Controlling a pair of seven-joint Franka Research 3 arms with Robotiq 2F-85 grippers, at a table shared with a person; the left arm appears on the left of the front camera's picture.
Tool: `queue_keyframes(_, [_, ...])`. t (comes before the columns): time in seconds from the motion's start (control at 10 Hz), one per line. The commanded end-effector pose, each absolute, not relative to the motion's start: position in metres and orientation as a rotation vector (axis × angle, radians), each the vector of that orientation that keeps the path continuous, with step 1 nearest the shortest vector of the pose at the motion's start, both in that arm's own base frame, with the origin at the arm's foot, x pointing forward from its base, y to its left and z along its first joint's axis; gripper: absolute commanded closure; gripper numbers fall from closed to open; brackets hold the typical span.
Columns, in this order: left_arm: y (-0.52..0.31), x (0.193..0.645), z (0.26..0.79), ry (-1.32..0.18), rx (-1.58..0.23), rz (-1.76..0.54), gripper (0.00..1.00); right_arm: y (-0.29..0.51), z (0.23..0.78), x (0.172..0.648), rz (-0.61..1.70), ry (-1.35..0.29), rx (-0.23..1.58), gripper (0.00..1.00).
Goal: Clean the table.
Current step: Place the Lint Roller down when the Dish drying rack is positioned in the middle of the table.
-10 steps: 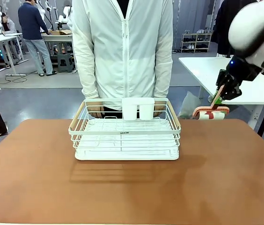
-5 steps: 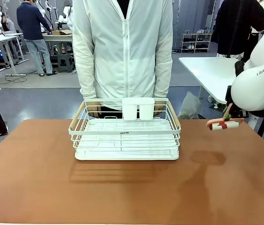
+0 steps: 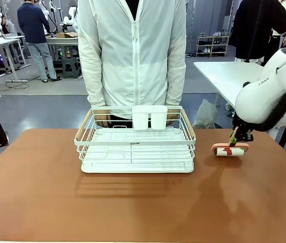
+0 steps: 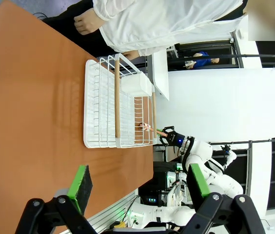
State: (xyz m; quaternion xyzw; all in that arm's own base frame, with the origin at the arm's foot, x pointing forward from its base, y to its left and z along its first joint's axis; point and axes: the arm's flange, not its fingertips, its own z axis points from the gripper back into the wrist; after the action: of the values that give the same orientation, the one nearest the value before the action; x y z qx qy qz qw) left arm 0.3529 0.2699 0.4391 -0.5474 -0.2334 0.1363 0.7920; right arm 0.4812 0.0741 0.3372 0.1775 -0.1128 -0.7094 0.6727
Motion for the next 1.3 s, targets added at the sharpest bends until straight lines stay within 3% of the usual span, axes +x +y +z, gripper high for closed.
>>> queue_keyframes(0.0, [0.272,0.352,0.441,-0.514,-1.205,0.296,0.0,0.063,0.336,0.484,-1.572,-0.189,0.452,0.79])
queue_keyframes(0.1, [0.272,0.352,0.441,-0.514,-1.205,0.296,0.0,0.06,0.337,0.483,-1.562,-0.187,0.443,0.74])
queue_keyframes(0.5, [0.272,0.352,0.441,-0.514,-1.205,0.296,0.0,0.059,0.357,0.469,-1.546,-0.163,0.406,0.03])
queue_keyframes(0.8, [0.272,0.352,0.441,-0.514,-1.205,0.296,0.0,0.064,0.427,0.447,-1.496,0.055,0.285,0.0])
queue_keyframes(1.2, [0.272,0.352,0.441,-0.514,-1.205,0.296,0.0,0.079,0.487,0.453,-1.454,0.101,0.125,0.0])
